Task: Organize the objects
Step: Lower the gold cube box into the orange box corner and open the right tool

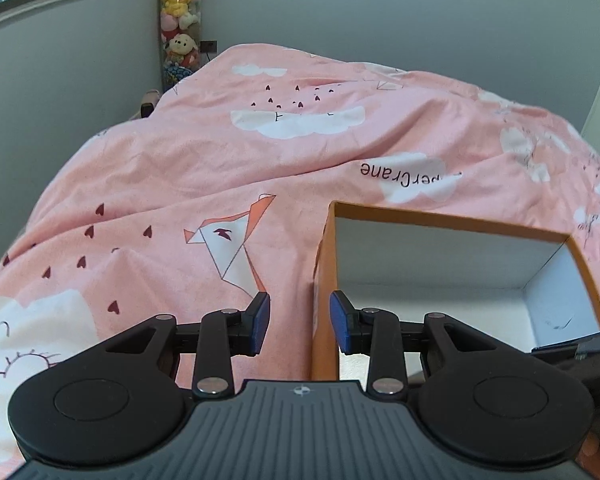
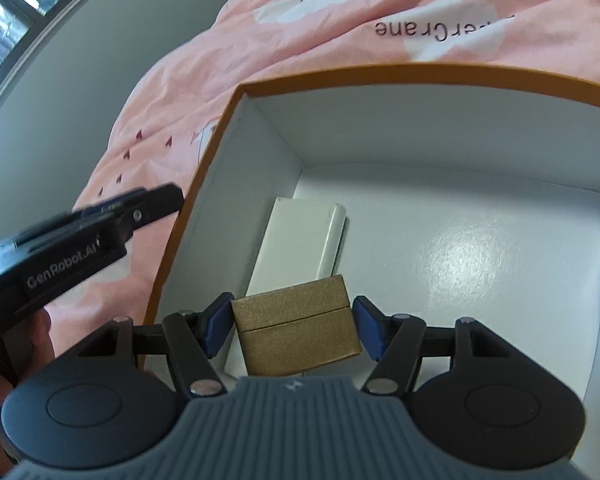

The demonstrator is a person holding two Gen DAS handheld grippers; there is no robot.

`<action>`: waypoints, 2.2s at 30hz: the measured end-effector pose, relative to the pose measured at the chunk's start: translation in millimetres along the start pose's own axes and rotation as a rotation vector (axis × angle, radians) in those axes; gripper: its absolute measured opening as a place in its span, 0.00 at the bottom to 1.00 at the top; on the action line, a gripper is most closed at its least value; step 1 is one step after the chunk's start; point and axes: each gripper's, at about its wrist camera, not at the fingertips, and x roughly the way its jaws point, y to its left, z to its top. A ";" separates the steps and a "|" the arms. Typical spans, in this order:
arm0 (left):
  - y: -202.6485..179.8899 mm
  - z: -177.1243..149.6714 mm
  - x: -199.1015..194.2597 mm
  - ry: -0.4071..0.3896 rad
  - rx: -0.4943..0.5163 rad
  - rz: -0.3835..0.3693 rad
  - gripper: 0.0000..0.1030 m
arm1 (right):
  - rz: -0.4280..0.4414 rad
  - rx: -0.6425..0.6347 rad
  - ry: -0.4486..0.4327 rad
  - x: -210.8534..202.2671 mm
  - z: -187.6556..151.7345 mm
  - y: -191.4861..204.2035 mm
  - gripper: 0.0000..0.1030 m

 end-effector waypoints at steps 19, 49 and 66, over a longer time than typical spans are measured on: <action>17.1 15.6 23.4 0.044 -0.169 -0.025 0.38 | -0.060 0.349 -0.292 17.5 52.8 -23.6 0.64; 7.7 7.2 27.0 0.065 -0.128 0.014 0.30 | -0.003 0.243 -0.169 49.5 63.4 -15.5 0.40; -42.0 -22.3 -57.7 -0.152 0.083 0.052 0.32 | -0.116 -0.097 -0.326 -49.5 2.4 35.0 0.51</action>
